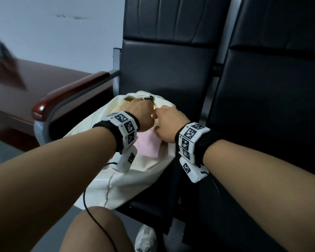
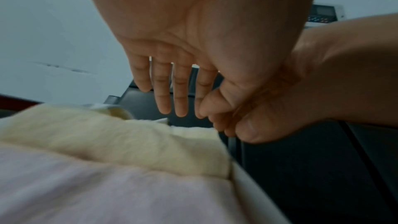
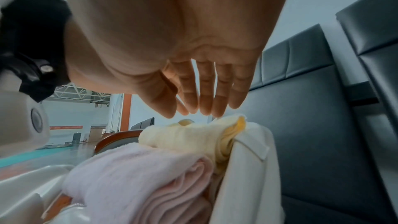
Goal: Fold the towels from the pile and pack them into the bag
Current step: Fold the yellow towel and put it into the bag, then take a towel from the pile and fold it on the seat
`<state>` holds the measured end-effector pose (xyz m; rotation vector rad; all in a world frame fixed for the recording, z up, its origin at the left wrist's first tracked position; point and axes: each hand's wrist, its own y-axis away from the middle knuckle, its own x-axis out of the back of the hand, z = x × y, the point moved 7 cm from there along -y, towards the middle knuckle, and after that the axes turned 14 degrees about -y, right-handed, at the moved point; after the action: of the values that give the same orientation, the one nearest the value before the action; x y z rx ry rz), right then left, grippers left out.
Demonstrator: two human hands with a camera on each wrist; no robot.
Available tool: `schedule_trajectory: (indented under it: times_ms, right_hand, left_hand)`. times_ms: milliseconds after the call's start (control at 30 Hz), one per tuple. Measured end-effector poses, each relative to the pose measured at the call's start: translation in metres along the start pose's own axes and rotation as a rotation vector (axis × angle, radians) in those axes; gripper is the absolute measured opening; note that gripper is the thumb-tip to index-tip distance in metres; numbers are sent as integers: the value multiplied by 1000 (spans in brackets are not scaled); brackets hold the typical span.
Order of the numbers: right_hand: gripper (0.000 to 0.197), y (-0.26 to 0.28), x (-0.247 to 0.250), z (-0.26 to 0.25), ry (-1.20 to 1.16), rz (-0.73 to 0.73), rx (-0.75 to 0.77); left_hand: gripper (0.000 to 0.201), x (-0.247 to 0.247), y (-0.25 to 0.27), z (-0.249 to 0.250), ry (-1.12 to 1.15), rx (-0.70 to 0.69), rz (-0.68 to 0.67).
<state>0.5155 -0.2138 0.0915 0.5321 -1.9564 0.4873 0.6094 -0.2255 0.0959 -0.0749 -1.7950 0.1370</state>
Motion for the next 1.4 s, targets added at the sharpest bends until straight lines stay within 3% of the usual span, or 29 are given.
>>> schedule_trajectory:
  times_ms: [100,267,667,900,1000,1133,1267,1400]
  right_hand:
    - [25,26,19,8,43,44,-20]
    - [27,85,61,48,66,105,-102]
    - [31,294,119,230,61,207,-580]
    - [13,418,121,322,21,227,-828]
    - [24,453,111,355,-44,240,-931]
    - [38,473,88,378,-119,188,-953]
    - [49,475,71,389,-141,147,-922]
    - [39,467,68,399,-125,172,-908]
  left_hand:
    - [20,23,9,36,-22,-69,24]
    - [3,51,18,113,61,-193,11]
    - [10,70,66,391,219,-550,-84]
    - [20,38,112,532,204,-746,-188]
    - [38,22,124,568,166,-830,-211]
    - [60,2,132,597,96,-887,-251]
    - [49,-10,134,612,33,-893,-226]
    - [33,-13,132,614,48,-893,-168]
